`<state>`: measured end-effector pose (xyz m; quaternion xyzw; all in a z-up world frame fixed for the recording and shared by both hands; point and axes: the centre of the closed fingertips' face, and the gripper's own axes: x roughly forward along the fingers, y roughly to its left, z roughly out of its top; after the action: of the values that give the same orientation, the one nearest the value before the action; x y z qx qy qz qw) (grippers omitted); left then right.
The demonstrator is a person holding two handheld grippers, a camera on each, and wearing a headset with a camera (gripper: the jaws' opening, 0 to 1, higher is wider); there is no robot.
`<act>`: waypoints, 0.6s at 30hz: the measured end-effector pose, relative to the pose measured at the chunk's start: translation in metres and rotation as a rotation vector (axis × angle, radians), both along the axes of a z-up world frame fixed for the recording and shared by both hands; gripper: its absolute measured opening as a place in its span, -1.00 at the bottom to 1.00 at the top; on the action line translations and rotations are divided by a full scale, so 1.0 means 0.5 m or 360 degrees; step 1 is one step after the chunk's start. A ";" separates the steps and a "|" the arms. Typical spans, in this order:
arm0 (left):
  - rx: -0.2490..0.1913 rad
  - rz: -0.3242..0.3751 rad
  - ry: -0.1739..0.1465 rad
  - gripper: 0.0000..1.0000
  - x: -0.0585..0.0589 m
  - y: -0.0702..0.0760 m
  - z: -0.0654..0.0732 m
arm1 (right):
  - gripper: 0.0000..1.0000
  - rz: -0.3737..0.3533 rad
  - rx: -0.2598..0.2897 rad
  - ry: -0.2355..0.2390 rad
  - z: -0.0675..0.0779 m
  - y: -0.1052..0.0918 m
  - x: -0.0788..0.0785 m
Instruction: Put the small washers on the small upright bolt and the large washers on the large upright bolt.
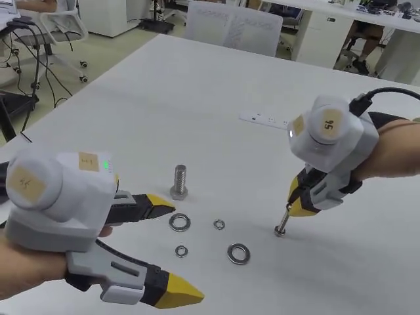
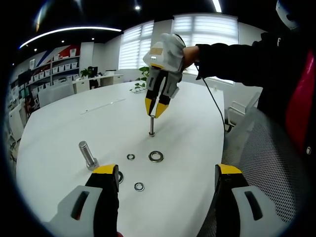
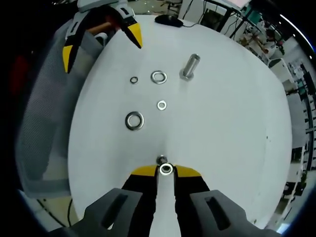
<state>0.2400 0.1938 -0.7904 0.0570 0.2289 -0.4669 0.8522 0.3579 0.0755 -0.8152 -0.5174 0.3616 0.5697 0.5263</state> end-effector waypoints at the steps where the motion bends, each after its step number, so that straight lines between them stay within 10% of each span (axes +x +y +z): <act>1: 0.0001 0.0000 0.0000 0.59 0.000 0.000 0.000 | -0.74 -0.0001 0.0001 0.0003 -0.001 0.000 0.000; 18: 0.0006 -0.0004 0.0013 0.58 -0.002 0.001 -0.007 | -0.74 -0.0012 -0.0009 0.0022 -0.018 -0.001 0.003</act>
<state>0.2392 0.1942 -0.7937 0.0571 0.2333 -0.4676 0.8507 0.3596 0.0752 -0.8244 -0.5135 0.3688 0.5703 0.5245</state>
